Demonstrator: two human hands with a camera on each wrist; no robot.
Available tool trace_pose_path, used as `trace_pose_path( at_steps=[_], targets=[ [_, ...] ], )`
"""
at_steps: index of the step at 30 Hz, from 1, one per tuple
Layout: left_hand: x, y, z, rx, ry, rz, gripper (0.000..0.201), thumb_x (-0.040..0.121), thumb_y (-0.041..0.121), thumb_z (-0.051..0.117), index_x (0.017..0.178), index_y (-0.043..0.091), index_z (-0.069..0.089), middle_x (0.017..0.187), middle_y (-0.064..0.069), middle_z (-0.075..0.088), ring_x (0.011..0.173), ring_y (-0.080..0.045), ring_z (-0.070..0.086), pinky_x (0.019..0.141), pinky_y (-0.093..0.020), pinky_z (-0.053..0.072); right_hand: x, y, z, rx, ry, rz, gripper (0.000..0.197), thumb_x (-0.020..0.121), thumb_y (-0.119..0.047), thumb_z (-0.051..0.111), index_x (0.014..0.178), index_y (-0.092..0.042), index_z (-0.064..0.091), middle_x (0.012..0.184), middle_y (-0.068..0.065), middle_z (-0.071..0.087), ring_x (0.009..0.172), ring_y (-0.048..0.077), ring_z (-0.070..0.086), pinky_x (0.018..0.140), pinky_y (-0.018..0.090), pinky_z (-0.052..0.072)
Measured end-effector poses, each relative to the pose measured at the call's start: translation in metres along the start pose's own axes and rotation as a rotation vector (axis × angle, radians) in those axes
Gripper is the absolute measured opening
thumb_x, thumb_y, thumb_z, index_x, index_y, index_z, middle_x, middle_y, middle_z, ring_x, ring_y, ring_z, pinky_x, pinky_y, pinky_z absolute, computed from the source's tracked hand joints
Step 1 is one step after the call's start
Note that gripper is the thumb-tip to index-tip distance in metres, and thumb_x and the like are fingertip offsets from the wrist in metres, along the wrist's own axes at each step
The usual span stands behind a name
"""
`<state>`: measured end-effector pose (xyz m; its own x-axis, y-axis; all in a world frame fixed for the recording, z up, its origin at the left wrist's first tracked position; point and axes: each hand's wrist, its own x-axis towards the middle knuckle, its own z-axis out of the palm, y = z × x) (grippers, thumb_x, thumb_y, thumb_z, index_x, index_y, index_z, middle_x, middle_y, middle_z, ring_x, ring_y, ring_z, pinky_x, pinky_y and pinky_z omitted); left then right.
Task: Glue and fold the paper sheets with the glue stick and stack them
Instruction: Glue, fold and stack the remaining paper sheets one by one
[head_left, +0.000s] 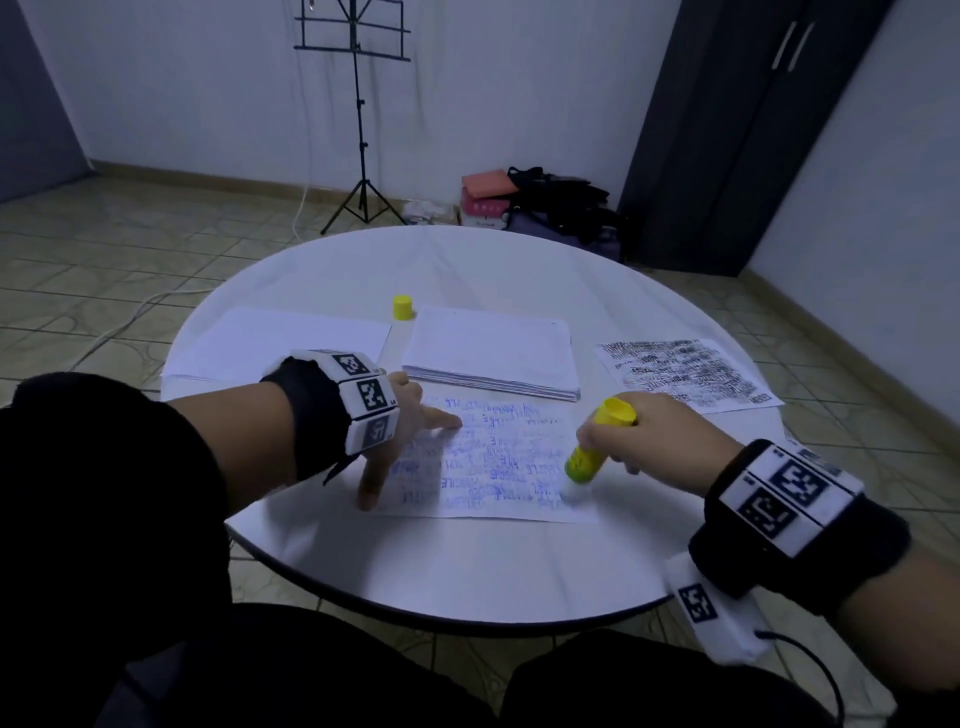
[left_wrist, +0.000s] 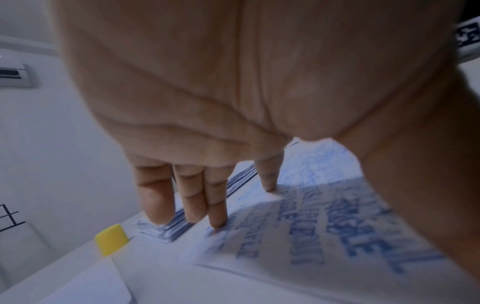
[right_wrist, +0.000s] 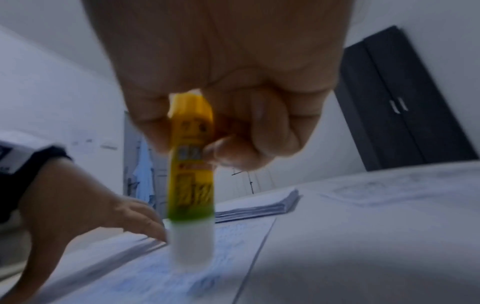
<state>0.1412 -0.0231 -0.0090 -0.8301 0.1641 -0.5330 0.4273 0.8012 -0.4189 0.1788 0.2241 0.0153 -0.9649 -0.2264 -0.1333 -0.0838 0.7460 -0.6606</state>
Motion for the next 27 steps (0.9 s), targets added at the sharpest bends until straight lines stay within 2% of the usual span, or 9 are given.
trace_pose_path(
  at_steps=[2, 6, 9, 15, 18, 21, 23, 25, 27],
  targets=[
    [-0.004, -0.003, 0.002, -0.060, 0.004, 0.006, 0.136, 0.050, 0.059, 0.085, 0.147, 0.046, -0.009, 0.143, -0.003, 0.031, 0.133, -0.025, 0.028, 0.108, -0.047, 0.032, 0.001, 0.006, -0.003, 0.225, 0.128, 0.029, 0.001, 0.083, -0.015, 0.066, 0.082, -0.015, 0.065, 0.068, -0.002, 0.066, 0.066, 0.014, 0.058, 0.056, 0.022, 0.040],
    [-0.011, -0.009, 0.008, -0.177, -0.003, 0.026, 0.130, 0.058, 0.051, 0.086, 0.150, 0.040, -0.005, 0.155, 0.001, 0.016, 0.142, -0.023, 0.016, 0.114, -0.043, 0.026, 0.021, 0.028, -0.004, 0.463, 0.236, 0.167, 0.034, 0.083, 0.001, 0.061, 0.108, -0.019, 0.051, 0.089, 0.007, 0.062, 0.081, 0.023, 0.058, 0.058, 0.026, 0.036],
    [-0.014, -0.008, 0.007, -0.202, -0.015, 0.063, 0.121, 0.063, 0.043, 0.085, 0.151, 0.037, 0.002, 0.157, 0.002, 0.014, 0.143, -0.025, 0.017, 0.111, -0.043, 0.027, 0.037, 0.038, -0.002, 0.409, 0.255, 0.249, 0.029, 0.085, 0.001, 0.060, 0.111, -0.012, 0.056, 0.082, 0.004, 0.054, 0.072, 0.019, 0.052, 0.061, 0.027, 0.039],
    [-0.013, -0.006, 0.005, -0.214, -0.009, 0.132, 0.108, 0.066, 0.035, 0.084, 0.148, 0.038, 0.014, 0.146, 0.005, 0.026, 0.133, -0.024, 0.032, 0.104, -0.043, 0.039, 0.060, 0.052, 0.003, 0.273, 0.258, 0.385, 0.045, 0.070, 0.003, 0.064, 0.108, -0.020, 0.064, 0.104, 0.003, 0.064, 0.104, 0.029, 0.061, 0.093, 0.043, 0.051],
    [-0.013, -0.005, 0.010, -0.239, -0.012, 0.137, 0.100, 0.072, 0.025, 0.078, 0.148, 0.038, 0.014, 0.147, 0.005, 0.023, 0.131, -0.023, 0.038, 0.100, -0.042, 0.043, 0.071, 0.070, 0.008, 0.292, 0.240, 0.399, 0.038, 0.063, 0.002, 0.065, 0.093, -0.022, 0.063, 0.097, 0.007, 0.066, 0.097, 0.035, 0.065, 0.087, 0.051, 0.053],
    [-0.014, -0.006, 0.018, -0.300, 0.018, 0.121, 0.090, 0.078, 0.016, 0.068, 0.148, 0.039, 0.016, 0.156, 0.002, 0.010, 0.137, -0.022, 0.032, 0.103, -0.040, 0.042, 0.066, 0.067, 0.007, 0.306, 0.214, 0.465, 0.064, 0.053, -0.006, 0.073, 0.114, -0.015, 0.054, 0.107, 0.018, 0.064, 0.089, 0.031, 0.063, 0.087, 0.042, 0.051],
    [-0.017, -0.011, 0.022, -0.364, 0.042, 0.106, 0.086, 0.082, 0.015, 0.062, 0.149, 0.039, 0.014, 0.159, 0.004, 0.000, 0.142, -0.019, 0.024, 0.106, -0.035, 0.039, 0.052, 0.055, 0.007, 0.278, 0.233, 0.532, 0.065, 0.061, -0.004, 0.075, 0.120, -0.004, 0.047, 0.094, 0.017, 0.057, 0.074, 0.026, 0.054, 0.068, 0.033, 0.048],
    [-0.021, -0.020, 0.026, -0.432, 0.065, 0.084, 0.082, 0.084, 0.016, 0.061, 0.150, 0.037, 0.016, 0.160, 0.005, -0.001, 0.143, -0.018, 0.021, 0.107, -0.033, 0.036, 0.039, 0.042, 0.008, 0.202, 0.166, 0.569, 0.032, 0.070, -0.004, 0.069, 0.096, -0.001, 0.049, 0.067, 0.010, 0.043, 0.053, 0.020, 0.039, 0.048, 0.026, 0.031],
    [-0.023, -0.035, 0.032, -0.477, 0.087, 0.044, 0.079, 0.085, 0.021, 0.063, 0.150, 0.036, 0.019, 0.160, 0.005, 0.002, 0.143, -0.018, 0.021, 0.111, -0.034, 0.032, 0.026, 0.020, 0.017, 0.130, 0.012, 0.518, 0.020, 0.076, -0.007, 0.064, 0.075, -0.009, 0.044, 0.060, 0.007, 0.037, 0.049, 0.018, 0.033, 0.046, 0.025, 0.024]
  ],
)
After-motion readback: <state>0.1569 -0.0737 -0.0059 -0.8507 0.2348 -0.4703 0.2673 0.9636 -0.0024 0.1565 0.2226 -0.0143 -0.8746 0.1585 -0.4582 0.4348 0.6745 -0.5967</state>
